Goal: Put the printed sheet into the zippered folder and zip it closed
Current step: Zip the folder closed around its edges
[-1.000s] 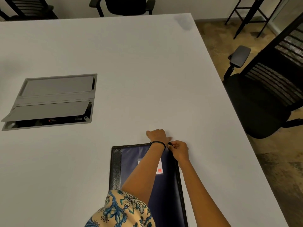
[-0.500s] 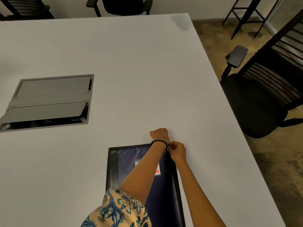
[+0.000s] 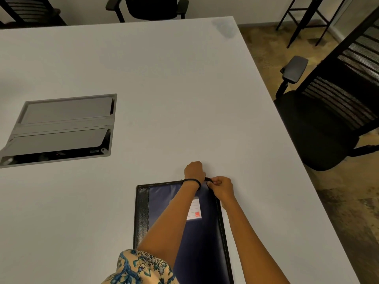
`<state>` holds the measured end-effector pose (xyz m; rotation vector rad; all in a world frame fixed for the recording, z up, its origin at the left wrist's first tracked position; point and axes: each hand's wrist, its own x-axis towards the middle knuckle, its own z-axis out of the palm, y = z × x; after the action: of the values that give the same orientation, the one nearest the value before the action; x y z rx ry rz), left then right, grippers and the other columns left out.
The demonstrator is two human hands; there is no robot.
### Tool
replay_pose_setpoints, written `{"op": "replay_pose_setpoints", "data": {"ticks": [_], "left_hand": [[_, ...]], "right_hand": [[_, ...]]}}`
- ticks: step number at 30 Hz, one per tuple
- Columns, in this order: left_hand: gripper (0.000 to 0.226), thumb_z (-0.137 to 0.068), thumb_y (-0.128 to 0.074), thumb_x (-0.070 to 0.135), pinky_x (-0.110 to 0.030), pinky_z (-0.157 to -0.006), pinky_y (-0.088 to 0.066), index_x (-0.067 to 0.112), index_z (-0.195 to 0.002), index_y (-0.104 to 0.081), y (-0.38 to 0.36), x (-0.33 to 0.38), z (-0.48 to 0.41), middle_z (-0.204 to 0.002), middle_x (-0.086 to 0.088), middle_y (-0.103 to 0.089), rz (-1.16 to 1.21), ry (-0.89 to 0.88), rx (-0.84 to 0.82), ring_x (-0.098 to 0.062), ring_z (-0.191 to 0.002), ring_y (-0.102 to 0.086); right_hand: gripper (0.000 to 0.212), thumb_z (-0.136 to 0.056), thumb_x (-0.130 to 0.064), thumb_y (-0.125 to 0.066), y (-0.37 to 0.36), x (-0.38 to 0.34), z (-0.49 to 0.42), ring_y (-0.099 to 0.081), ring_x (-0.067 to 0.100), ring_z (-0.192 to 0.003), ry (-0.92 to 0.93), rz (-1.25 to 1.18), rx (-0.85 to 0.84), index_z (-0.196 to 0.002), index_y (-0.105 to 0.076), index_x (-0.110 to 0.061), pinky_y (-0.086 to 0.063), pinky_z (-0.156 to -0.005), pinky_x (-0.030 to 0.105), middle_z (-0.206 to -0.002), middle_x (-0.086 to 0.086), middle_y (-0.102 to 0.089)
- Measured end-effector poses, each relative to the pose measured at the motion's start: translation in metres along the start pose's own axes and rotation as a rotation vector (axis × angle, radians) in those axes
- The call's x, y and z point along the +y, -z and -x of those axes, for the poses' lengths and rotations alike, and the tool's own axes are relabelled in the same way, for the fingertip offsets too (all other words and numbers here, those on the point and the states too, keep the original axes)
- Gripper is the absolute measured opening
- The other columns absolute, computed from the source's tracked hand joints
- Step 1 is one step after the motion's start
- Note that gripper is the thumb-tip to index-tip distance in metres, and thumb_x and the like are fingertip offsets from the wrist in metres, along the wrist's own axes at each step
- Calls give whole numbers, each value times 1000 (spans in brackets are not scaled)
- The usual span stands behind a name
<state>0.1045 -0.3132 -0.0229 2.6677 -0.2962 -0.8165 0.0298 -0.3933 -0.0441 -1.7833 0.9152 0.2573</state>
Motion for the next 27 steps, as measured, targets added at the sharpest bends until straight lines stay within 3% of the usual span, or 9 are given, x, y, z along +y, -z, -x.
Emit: {"op": "replay_pose_setpoints", "data": {"ticks": [6, 10, 13, 14, 18, 22, 24, 25, 27], "left_hand": [[27, -92, -48, 8, -39, -90, -49, -8, -112, -55, 0, -8, 6, -117, -24, -63, 222, 143, -4, -36, -108, -60], [29, -91, -47, 9, -41, -92, -53, -10, -110, -57, 8, -13, 2, -110, -24, -67, 254, 148, -126, -38, -101, -66], [19, -91, -48, 14, -39, -87, -54, 1, -81, -57, 15, -13, -1, -77, -14, -63, 221, 134, -235, -33, -75, -63], [21, -92, -47, 16, -38, -85, -53, 3, -77, -55, 16, -12, -2, -72, -11, -60, 174, 121, -251, -29, -75, -60], [34, -95, -43, 23, -36, -89, -50, -2, -111, -61, 13, -6, -6, -113, -17, -67, -29, 64, -232, -33, -104, -62], [32, -94, -44, 21, -34, -85, -51, 0, -109, -63, 5, -2, -3, -114, -15, -67, -112, 50, -144, -30, -106, -63], [27, -92, -46, 18, -31, -75, -50, 1, -96, -65, 4, -4, -4, -107, -15, -69, -78, 64, -127, -31, -102, -65], [24, -91, -47, 18, -28, -65, -46, 4, -81, -63, 4, -6, -5, -99, -16, -69, -54, 71, -128, -31, -97, -65], [35, -89, -48, 17, -24, -52, -33, 12, -56, -42, 3, -12, -8, -80, -15, -65, -7, 80, -122, -28, -80, -58]], "right_hand": [[12, -82, -8, -66, 3, 1, 1, -63, 30, -88, 18, 15, -16, -91, -67, -1, -51, -77, 31, -98, 20, -69], [12, -82, -8, -66, 3, 2, 0, -60, 24, -82, 22, 7, -18, -92, -67, -1, -50, -76, 30, -98, 19, -69], [14, -83, -9, -65, 2, 2, 0, -63, 31, -89, 23, 14, -13, -93, -66, 0, -51, -80, 33, -99, 20, -69], [14, -83, -10, -64, 1, 2, 0, -63, 33, -90, 23, 23, -7, -92, -66, 1, -51, -81, 35, -98, 21, -69], [14, -84, -11, -63, 0, 2, 0, -64, 37, -90, 28, 36, 8, -90, -66, 2, -53, -82, 38, -96, 23, -69], [14, -84, -11, -64, 0, 2, -1, -64, 36, -91, 22, 30, 8, -91, -66, 1, -53, -82, 38, -97, 22, -69], [14, -84, -11, -64, 0, 2, -1, -64, 36, -90, 25, 29, 9, -91, -66, 1, -53, -82, 38, -96, 22, -69], [14, -84, -12, -64, 0, 3, -1, -63, 36, -90, 27, 30, 12, -91, -66, 1, -53, -82, 38, -96, 22, -69], [14, -84, -12, -63, -1, 3, -1, -63, 34, -88, 29, 29, 18, -92, -65, 1, -53, -83, 37, -97, 21, -68]]}}
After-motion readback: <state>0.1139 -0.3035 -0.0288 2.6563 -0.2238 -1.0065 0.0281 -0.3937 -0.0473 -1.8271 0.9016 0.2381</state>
